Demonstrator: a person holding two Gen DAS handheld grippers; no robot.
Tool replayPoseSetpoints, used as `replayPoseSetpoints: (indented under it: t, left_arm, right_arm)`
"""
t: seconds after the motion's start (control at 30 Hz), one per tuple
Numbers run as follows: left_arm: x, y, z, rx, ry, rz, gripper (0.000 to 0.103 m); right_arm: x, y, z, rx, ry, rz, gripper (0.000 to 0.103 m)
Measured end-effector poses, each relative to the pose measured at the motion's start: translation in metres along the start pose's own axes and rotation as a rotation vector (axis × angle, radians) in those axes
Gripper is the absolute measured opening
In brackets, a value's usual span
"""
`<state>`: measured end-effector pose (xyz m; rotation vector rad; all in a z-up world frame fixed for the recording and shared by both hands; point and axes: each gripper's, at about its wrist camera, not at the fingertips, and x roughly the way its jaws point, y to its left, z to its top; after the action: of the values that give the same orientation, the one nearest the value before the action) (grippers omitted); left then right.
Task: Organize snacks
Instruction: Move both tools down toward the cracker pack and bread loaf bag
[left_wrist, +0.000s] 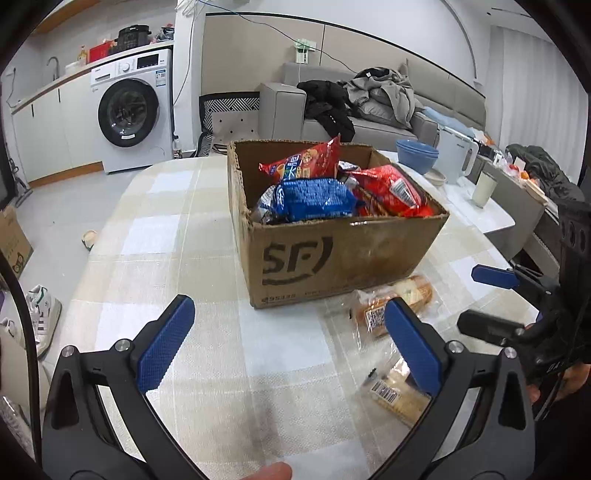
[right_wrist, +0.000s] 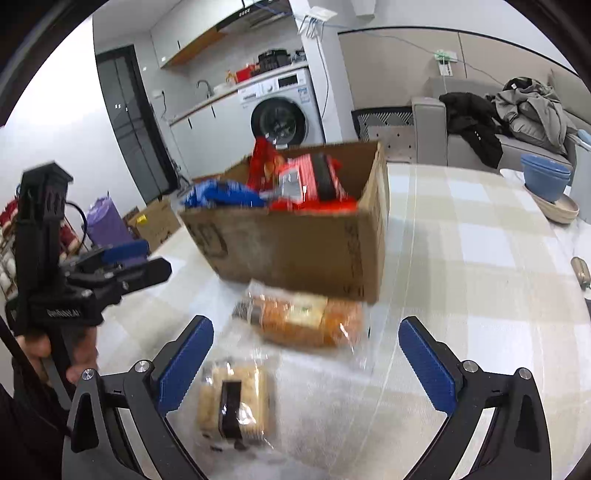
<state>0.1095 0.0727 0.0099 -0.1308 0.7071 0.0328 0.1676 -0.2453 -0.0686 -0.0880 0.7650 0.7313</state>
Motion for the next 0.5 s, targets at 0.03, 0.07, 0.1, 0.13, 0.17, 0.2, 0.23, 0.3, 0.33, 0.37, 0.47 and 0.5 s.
replayPoseSetpoints:
  t: [0.03, 0.07, 0.1, 0.13, 0.17, 0.2, 0.23, 0.3, 0.33, 0.37, 0.47, 0.5]
  left_arm:
    - [-0.002, -0.001, -0.002, 0.001, 0.001, 0.001, 0.103]
    - [-0.003, -0.002, -0.005, 0.004, 0.004, -0.003, 0.103]
    - [-0.004, -0.003, -0.007, 0.006, 0.006, -0.007, 0.103]
    - [-0.004, -0.005, -0.005, 0.008, 0.009, -0.008, 0.103]
    - [-0.004, -0.007, -0.006, 0.012, 0.012, -0.009, 0.103]
    - [-0.005, -0.009, -0.008, 0.022, 0.017, -0.011, 0.103]
    - [-0.005, -0.011, -0.01, 0.03, 0.022, -0.011, 0.103]
    - [-0.002, -0.015, -0.012, 0.047, 0.044, 0.001, 0.103]
    - [-0.001, -0.018, -0.014, 0.055, 0.052, -0.002, 0.103]
    - [0.0, -0.02, -0.016, 0.067, 0.06, -0.01, 0.103]
    - [0.0, -0.027, -0.019, 0.094, 0.063, -0.016, 0.103]
    - [0.0, -0.03, -0.02, 0.103, 0.064, -0.025, 0.103]
  right_arm:
    - [0.003, 0.001, -0.001, -0.013, 0.017, -0.011, 0.102]
    - [0.005, 0.002, -0.002, -0.022, 0.033, -0.021, 0.102]
    - [0.006, 0.002, -0.001, -0.027, 0.045, -0.023, 0.102]
    - [0.006, 0.003, -0.002, -0.035, 0.06, -0.017, 0.102]
    - [0.006, 0.004, -0.002, -0.044, 0.068, -0.008, 0.102]
    - [0.005, 0.005, -0.003, -0.049, 0.069, -0.006, 0.102]
    - [0.005, 0.005, -0.004, -0.055, 0.067, -0.008, 0.102]
    - [0.004, 0.004, -0.005, -0.052, 0.07, -0.012, 0.102]
    - [0.005, 0.003, -0.005, -0.048, 0.073, -0.013, 0.102]
    - [0.005, 0.001, -0.005, -0.044, 0.078, -0.013, 0.102]
    - [0.008, -0.001, -0.005, -0.045, 0.092, -0.016, 0.102]
    - [0.008, -0.001, -0.005, -0.049, 0.097, -0.014, 0.102]
